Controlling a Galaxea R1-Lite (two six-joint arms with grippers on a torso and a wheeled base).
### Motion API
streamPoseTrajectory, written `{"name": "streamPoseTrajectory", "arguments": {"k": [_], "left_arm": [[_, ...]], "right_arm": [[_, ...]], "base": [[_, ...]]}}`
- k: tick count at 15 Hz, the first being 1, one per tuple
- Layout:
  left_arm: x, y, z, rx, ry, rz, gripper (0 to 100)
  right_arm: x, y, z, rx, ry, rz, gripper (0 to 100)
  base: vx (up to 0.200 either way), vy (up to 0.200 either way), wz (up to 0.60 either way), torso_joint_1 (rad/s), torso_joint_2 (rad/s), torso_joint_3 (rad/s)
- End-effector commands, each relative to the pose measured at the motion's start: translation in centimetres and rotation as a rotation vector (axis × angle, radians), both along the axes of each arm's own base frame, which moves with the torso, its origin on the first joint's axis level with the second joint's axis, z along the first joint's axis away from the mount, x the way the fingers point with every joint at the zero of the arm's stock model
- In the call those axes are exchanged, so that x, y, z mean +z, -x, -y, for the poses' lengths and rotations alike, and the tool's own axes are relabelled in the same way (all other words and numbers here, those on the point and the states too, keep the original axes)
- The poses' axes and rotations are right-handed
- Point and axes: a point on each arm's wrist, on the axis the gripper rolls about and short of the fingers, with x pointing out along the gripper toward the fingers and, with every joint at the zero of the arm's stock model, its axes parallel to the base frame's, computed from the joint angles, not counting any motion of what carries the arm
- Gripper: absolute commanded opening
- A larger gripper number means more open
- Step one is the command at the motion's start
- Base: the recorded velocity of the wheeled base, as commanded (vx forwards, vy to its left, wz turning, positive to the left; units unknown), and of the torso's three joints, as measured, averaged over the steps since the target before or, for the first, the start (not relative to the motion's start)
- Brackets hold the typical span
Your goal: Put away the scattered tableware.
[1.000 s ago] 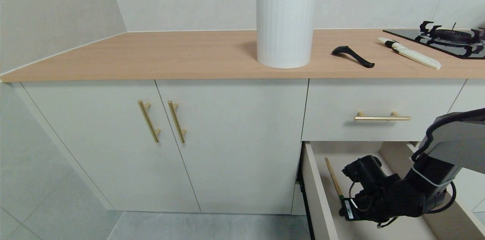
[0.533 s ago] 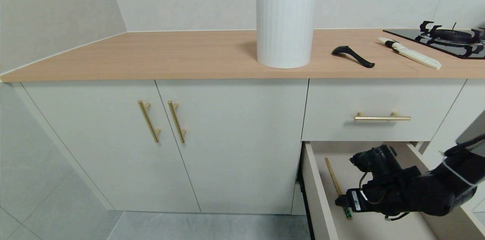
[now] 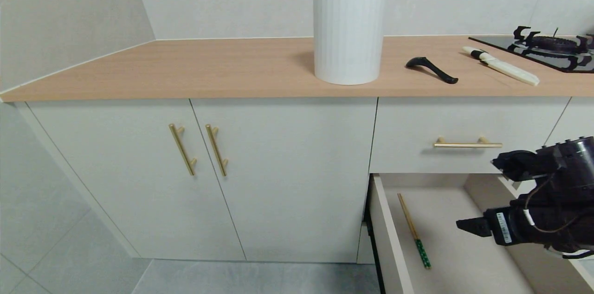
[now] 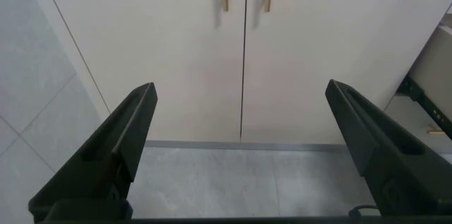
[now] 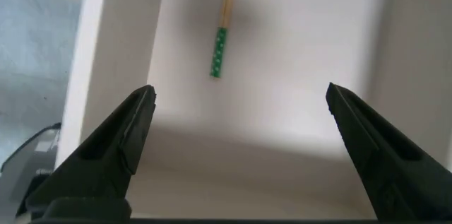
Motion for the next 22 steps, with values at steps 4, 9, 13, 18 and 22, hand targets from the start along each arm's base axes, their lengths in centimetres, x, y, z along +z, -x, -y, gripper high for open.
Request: {"name": "streamPoseTrajectory", "arguments": {"k": [4, 9, 13, 18, 22], "left_arm": [[0.0, 0.0, 0.0, 0.000, 0.001, 0.000, 100], [0.0, 0.0, 0.0, 0.000, 0.001, 0.000, 100], [0.0, 0.0, 0.0, 0.001, 0.001, 0.000, 100], [0.0, 0.0, 0.0, 0.000, 0.001, 0.000, 100], [0.0, 0.0, 0.0, 0.000, 0.001, 0.000, 100]], "right_arm": [[4.2, 3.1, 1.0, 0.010, -0.019, 0.152, 100], [5.3, 4.2, 1.3, 0.013, -0.021, 0.186, 100], [9.2, 3.3, 4.7, -0.034, -0.019, 0.285, 100], [14.3, -5.3, 4.5, 0.030, 0.020, 0.322, 100], [12.3, -12.1, 1.2, 0.193, 0.048, 0.243, 100]], "base": [[0.000, 0.000, 0.00, 0.030, -0.24, -0.299], [0.000, 0.000, 0.00, 0.091, -0.51, -0.344], [0.000, 0.000, 0.00, 0.072, -0.25, -0.176], [0.000, 0.000, 0.00, 0.000, 0.00, 0.000], [0.000, 0.000, 0.00, 0.000, 0.00, 0.000]]}}
